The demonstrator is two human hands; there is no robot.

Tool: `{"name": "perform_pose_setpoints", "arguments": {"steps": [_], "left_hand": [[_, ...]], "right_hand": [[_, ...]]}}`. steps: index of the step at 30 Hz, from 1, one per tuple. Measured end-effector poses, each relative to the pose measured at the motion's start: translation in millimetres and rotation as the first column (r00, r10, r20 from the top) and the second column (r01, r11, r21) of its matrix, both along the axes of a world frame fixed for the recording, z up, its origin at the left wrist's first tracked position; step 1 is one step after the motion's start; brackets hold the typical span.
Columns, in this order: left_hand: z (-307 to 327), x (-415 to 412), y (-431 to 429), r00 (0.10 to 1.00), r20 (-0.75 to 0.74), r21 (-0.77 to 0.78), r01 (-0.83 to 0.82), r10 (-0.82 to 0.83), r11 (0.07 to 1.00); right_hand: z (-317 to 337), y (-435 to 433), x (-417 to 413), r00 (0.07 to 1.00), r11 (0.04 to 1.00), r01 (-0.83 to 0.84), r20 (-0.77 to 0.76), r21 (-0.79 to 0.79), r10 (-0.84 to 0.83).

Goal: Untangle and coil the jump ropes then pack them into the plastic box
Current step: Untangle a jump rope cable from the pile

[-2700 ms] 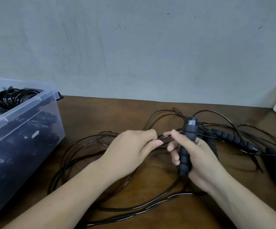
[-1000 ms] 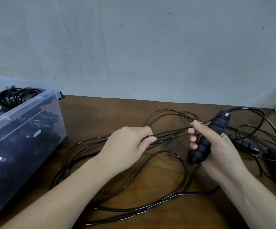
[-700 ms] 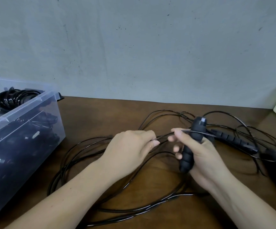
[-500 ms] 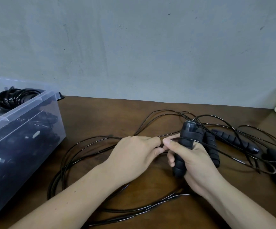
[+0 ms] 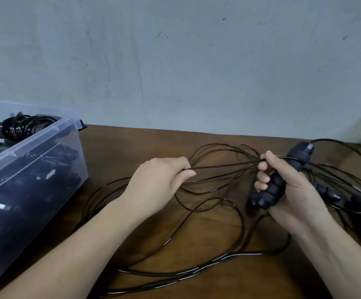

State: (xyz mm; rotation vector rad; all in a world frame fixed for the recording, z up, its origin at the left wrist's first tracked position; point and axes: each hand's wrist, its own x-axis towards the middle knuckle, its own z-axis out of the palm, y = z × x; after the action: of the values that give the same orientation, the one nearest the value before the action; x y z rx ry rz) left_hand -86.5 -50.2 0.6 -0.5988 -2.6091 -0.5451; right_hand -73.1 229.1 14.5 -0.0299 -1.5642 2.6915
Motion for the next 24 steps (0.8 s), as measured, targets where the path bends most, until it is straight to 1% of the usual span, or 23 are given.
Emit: {"name": "perform_pose_setpoints", "arguments": {"steps": [3, 6, 9, 12, 15, 17, 19, 20, 22, 24], "left_hand": [[-0.4, 3.3, 7.4, 1.0, -0.015, 0.006, 0.004, -0.004, 1.0], [-3.5, 11.3, 19.9, 0.998, -0.015, 0.026, 0.066, -0.065, 0.998], [-8.0, 18.6, 29.3, 0.99, 0.001, 0.041, 0.144, -0.144, 0.989], [-8.8, 22.9, 34.2, 0.985, 0.011, 0.006, 0.174, -0.174, 0.985], [-8.9, 21.7, 32.8, 0.979, 0.039, 0.05, 0.197, -0.199, 0.979], [-7.8, 21.1, 31.2, 0.964, 0.107, 0.161, 0.223, -0.242, 0.962], [-4.4, 19.2, 28.3, 0.951, 0.17, 0.273, 0.207, -0.259, 0.94], [-2.6, 17.6, 25.7, 0.953, 0.178, 0.301, 0.185, -0.246, 0.935], [0.6, 13.8, 19.8, 0.965, 0.166, 0.307, 0.147, -0.205, 0.94], [2.5, 10.7, 15.4, 0.973, 0.147, 0.296, 0.127, -0.177, 0.947]], "right_hand": [[-7.6, -13.2, 5.1, 0.999, 0.997, -0.039, 0.019, 0.07, 0.038], [-16.6, -31.7, 12.5, 0.994, 0.98, -0.107, 0.056, 0.166, 0.099], [-25.6, -45.8, 20.3, 0.985, 0.953, -0.174, 0.053, 0.249, 0.166], [-29.9, -50.0, 23.8, 0.99, 0.951, -0.141, 0.04, 0.276, 0.135], [-27.8, -47.4, 23.8, 0.994, 0.946, -0.106, 0.016, 0.306, 0.106], [-23.1, -44.4, 21.7, 0.995, 0.956, -0.1, 0.003, 0.276, 0.103], [-16.0, -36.3, 16.7, 0.996, 0.981, -0.086, -0.001, 0.174, 0.088], [-12.0, -30.2, 13.6, 0.997, 0.99, -0.073, -0.001, 0.119, 0.073], [-6.0, -17.6, 8.1, 0.999, 0.998, -0.033, 0.003, 0.05, 0.033], [-4.7, -8.9, 4.7, 1.0, 1.0, -0.004, 0.016, 0.016, 0.003]]}}
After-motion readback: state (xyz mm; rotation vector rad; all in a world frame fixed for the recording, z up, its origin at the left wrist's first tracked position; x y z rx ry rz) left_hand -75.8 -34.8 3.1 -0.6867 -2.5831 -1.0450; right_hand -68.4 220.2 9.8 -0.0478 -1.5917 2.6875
